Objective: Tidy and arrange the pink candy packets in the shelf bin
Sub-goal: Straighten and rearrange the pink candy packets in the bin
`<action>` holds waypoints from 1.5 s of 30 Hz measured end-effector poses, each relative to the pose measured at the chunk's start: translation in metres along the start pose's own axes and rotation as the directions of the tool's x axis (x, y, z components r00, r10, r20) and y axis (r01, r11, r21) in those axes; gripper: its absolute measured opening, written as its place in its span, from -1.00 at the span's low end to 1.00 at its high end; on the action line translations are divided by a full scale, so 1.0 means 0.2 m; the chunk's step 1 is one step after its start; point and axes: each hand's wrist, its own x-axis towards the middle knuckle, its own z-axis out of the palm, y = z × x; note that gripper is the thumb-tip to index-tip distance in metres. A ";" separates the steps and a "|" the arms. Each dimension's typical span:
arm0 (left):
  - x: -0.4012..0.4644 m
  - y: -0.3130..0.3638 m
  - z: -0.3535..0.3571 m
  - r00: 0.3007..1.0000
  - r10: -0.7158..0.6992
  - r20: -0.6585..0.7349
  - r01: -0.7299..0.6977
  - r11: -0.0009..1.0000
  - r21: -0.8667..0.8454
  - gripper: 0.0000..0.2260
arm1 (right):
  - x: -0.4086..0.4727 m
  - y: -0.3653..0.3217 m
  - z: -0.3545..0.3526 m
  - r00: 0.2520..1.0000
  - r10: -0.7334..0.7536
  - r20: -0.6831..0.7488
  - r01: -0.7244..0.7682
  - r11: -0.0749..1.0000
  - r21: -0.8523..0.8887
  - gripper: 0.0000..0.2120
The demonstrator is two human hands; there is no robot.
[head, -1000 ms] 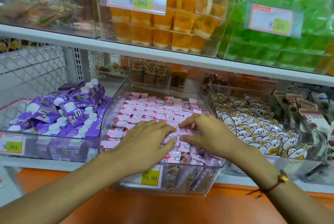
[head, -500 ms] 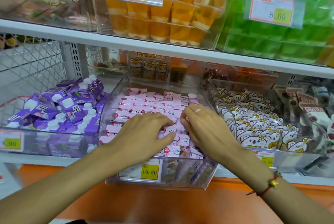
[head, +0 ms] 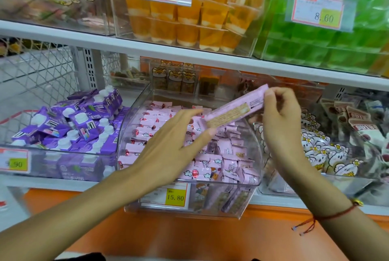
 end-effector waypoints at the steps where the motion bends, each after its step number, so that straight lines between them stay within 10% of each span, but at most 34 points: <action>1: -0.01 0.02 0.00 0.999 0.007 -0.037 -0.010 0.996 -0.094 -0.47 | -0.01 0.00 0.00 0.988 0.146 0.057 -0.150 0.987 0.065 -0.84; 6: 0.00 0.05 -0.01 0.966 0.168 -0.194 -0.189 0.978 -0.093 -0.64 | -0.04 0.03 0.01 0.854 0.425 0.300 -0.504 0.820 0.271 -0.75; 9: 0.02 0.05 -0.04 0.976 0.016 -0.217 -0.083 0.950 -0.301 -0.75 | -0.03 0.03 0.00 0.828 0.456 0.327 -0.538 0.810 0.233 -0.74; 12: 0.04 0.05 -0.06 0.937 -0.348 0.015 0.242 0.620 -0.747 -0.80 | -0.02 0.03 -0.02 0.874 0.349 0.338 -0.393 0.917 0.071 -0.71; 15: 0.05 0.05 -0.06 0.853 -0.492 0.175 0.398 0.396 -0.828 -0.71 | -0.05 0.01 -0.02 0.840 0.175 0.513 -0.242 0.968 0.067 -0.61; 21: 0.08 0.06 -0.08 0.839 -0.497 0.220 0.461 0.436 -0.773 -0.46 | -0.08 0.01 -0.01 0.870 0.127 0.477 -0.201 0.974 0.107 -0.63; 26: 0.04 0.08 -0.09 0.933 -0.357 0.048 0.298 0.690 -0.659 -0.77 | -0.05 0.03 -0.03 0.847 0.218 0.485 -0.310 0.943 0.119 -0.58; 29: 0.03 0.08 -0.09 0.972 -0.175 -0.156 0.079 0.870 -0.487 -0.80 | -0.05 0.01 -0.06 0.894 0.030 0.448 0.032 0.991 -0.130 -0.59; 34: 0.02 0.11 -0.07 0.977 0.014 -0.215 -0.081 0.948 -0.307 -0.75 | -0.08 -0.02 -0.04 0.724 -0.313 0.614 0.507 0.846 -0.166 -0.57; 38: 0.05 0.03 -0.06 0.993 -0.023 -0.116 -0.010 0.961 -0.275 -0.46 | -0.06 0.02 -0.03 0.847 -0.312 0.429 0.404 0.904 -0.138 -0.57; 40: 0.03 -0.03 -0.06 1.000 -0.019 -0.021 0.019 1.000 -0.002 -0.50 | -0.03 0.05 -0.03 0.898 -0.231 0.374 0.269 0.962 -0.052 -0.48; 45: -0.01 -0.09 -0.04 0.971 -0.026 0.236 -0.077 0.905 0.418 -0.62 | -0.05 0.12 -0.02 0.844 -0.071 0.532 0.226 0.946 -0.232 -0.54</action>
